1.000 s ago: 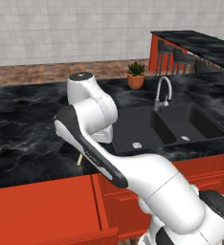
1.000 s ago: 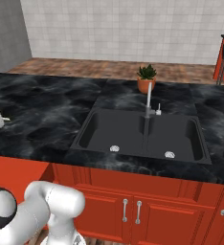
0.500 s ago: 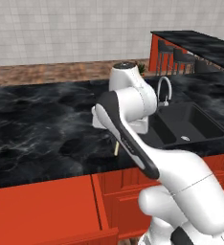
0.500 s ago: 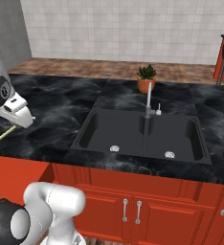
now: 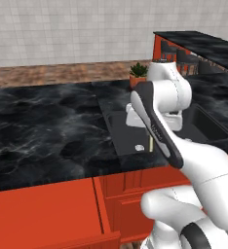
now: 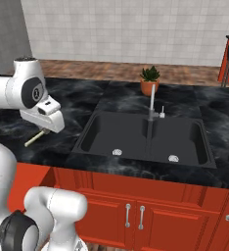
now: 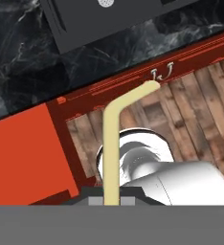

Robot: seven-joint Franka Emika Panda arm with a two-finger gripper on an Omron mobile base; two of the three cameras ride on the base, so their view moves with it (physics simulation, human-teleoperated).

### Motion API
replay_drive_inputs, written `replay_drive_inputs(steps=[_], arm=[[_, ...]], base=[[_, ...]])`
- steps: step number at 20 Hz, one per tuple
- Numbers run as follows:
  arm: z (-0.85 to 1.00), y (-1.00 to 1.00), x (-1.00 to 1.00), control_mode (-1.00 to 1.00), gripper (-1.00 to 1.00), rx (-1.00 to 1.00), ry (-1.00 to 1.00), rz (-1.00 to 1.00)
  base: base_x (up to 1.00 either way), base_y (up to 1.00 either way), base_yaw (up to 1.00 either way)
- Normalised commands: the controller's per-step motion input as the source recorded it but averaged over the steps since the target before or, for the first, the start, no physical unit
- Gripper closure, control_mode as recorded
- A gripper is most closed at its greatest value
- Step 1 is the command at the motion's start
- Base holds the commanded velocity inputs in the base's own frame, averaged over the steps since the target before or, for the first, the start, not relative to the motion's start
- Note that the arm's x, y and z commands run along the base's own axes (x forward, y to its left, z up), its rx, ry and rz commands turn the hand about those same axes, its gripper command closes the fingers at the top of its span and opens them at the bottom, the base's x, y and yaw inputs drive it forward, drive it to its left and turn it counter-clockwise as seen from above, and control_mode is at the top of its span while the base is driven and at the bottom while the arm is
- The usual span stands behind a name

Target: Take a straw from the drawer in front and place it inside the glass cup on the dining counter.

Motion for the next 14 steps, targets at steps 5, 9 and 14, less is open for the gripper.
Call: replay_drive_inputs(steps=[5,9,14], arm=[[0.0,-0.54,0.02,-1.0,1.0,0.0,0.11,0.0],[0.0,-0.25,-0.07,1.0,1.0,0.0,0.04,0.0],[0.0,0.0,0.0,1.0,1.0,0.0,0.0,0.0]], base=[[0.0,0.0,0.0],[-0.17,-0.11,0.0],[-1.0,-0.72,-0.02]])
